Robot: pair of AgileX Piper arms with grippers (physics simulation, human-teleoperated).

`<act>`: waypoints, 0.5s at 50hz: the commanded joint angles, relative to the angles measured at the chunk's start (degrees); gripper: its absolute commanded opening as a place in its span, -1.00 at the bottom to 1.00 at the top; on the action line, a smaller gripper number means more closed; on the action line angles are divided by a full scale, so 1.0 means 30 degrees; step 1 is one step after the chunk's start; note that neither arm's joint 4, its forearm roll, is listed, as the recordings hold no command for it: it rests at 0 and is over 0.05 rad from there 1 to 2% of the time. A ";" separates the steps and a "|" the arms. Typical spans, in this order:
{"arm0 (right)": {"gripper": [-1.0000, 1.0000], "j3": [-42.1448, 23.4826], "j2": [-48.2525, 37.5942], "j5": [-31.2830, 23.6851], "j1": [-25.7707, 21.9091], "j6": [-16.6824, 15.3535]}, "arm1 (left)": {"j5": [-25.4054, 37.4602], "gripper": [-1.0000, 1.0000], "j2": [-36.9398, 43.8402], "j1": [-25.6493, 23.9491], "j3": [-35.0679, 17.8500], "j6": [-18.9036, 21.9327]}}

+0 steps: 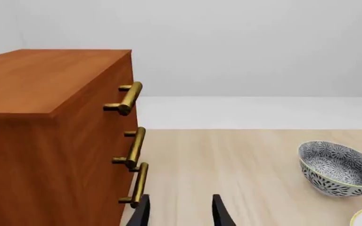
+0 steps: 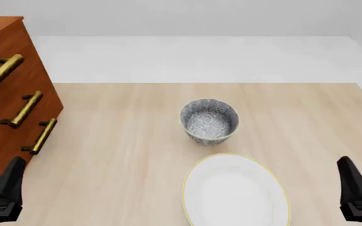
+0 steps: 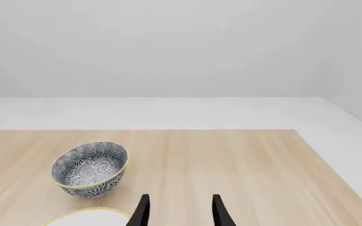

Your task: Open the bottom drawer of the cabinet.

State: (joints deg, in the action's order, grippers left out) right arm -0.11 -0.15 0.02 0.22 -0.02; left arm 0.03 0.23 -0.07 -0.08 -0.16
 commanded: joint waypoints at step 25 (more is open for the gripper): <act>1.00 -0.0052 -0.0039 -0.0031 -0.0071 0.0014 | -0.6488 1.00 1.2332 -0.1079 -0.1379 0.3678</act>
State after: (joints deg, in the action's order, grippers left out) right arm -0.30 -0.24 -0.12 0.02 0.01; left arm -12.25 23.50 -2.69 -2.80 5.94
